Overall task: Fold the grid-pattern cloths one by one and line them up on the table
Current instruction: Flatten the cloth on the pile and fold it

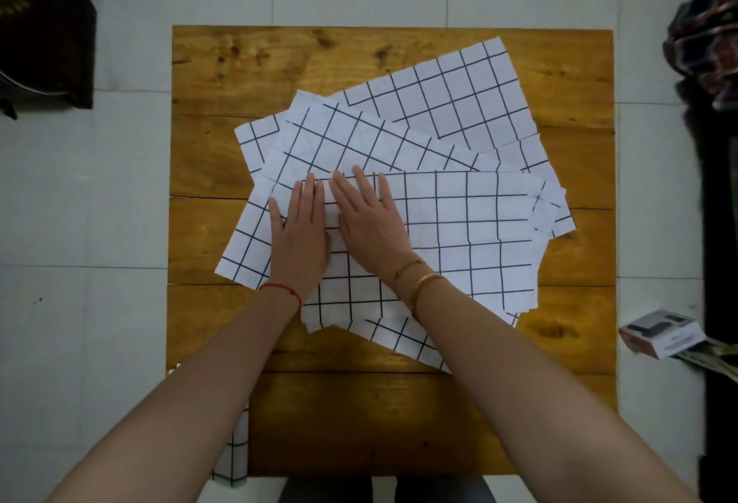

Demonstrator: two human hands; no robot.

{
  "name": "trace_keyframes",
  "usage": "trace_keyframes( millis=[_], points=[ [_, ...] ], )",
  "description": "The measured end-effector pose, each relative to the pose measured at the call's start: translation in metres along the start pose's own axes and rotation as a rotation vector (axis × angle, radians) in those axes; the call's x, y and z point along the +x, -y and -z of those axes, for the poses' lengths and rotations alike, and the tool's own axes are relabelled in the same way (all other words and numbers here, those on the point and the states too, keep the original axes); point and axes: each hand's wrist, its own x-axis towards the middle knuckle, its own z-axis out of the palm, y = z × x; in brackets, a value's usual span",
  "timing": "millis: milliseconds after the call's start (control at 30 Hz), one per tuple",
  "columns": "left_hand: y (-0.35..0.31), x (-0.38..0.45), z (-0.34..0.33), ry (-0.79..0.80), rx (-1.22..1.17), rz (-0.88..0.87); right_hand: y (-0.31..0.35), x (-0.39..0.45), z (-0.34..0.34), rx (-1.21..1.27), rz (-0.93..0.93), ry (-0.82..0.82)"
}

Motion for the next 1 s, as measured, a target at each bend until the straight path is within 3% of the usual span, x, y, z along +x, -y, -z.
trace_keyframes(
  millis=[367,567,800,933,1000],
  points=[
    [-0.002,0.001,0.003,0.027,0.004,0.019,-0.124,-0.081,0.000,-0.011,-0.435,-0.072],
    [-0.003,0.001,0.002,0.011,0.016,0.016,-0.164,-0.099,0.008,0.000,-0.571,-0.074],
    [-0.006,-0.003,0.006,-0.091,-0.131,0.064,-0.156,-0.099,0.012,0.056,-0.558,-0.128],
    [-0.013,-0.015,0.014,-0.258,-0.315,0.232,-0.140,-0.092,0.020,0.090,-0.437,-0.204],
    [-0.017,-0.020,0.017,-0.261,-0.394,0.362,-0.128,-0.090,0.022,0.127,-0.318,-0.188]
  ],
)
